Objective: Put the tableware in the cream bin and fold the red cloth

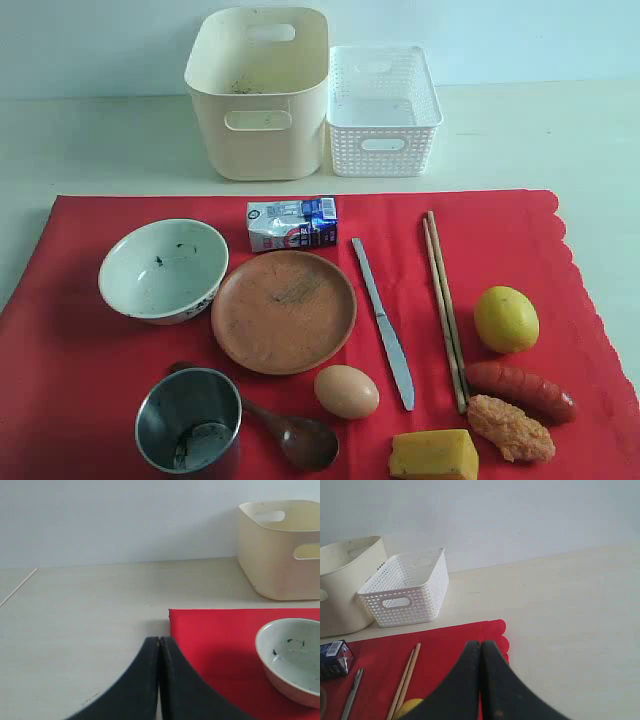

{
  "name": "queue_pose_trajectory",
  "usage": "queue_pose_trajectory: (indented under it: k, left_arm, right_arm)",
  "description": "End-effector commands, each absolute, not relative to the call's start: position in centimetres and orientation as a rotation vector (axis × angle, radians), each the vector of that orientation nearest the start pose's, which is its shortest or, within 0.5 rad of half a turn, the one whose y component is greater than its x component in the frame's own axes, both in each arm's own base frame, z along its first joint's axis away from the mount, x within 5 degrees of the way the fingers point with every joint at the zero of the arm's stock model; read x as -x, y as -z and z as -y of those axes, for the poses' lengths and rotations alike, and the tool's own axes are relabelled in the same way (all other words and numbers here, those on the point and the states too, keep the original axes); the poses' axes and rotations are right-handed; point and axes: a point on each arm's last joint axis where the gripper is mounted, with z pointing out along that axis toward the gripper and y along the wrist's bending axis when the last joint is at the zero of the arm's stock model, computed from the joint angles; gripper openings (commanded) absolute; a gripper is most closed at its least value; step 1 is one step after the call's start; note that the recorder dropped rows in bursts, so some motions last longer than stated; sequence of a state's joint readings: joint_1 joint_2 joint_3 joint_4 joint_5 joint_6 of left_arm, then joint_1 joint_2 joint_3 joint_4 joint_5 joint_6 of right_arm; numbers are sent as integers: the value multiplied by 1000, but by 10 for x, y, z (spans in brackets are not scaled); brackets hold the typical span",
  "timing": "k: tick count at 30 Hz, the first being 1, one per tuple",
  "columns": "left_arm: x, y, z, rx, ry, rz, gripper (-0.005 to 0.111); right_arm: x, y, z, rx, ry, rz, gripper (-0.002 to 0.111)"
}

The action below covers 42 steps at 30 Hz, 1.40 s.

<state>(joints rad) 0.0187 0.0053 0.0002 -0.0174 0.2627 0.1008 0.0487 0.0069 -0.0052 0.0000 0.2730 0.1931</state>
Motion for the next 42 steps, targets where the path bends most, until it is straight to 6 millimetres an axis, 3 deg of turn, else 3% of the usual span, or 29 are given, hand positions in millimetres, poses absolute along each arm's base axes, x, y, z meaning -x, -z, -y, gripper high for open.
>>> queue_pose_trajectory:
  k: [1,27,33,36,40,42]
  left_arm:
    - [-55,-189,-1,-52,-65,-1745,3]
    - [-55,-189,-1,-52,-65,-1745,3]
    - [-55,-189,-1,-52,-65,-1745,3]
    - [-55,-189,-1,-52,-65,-1745,3]
    - [-55,-189,-1,-52,-65,-1745,3]
    - [-55,-189,-1,-52,-65,-1745,3]
  right_arm:
    - [-55,-189,-3,-111,-165,-1750,0]
    - [-55,-192,-3,-109,-167,-1719,0]
    - [-53,-231,-2,-130,-242,-1284,0]
    - [-47,-246,3,-290,-444,-1082,0]
    - [-47,-245,7,-405,-532,-1066,0]
    - [-54,-239,4,-424,-534,-1194,0]
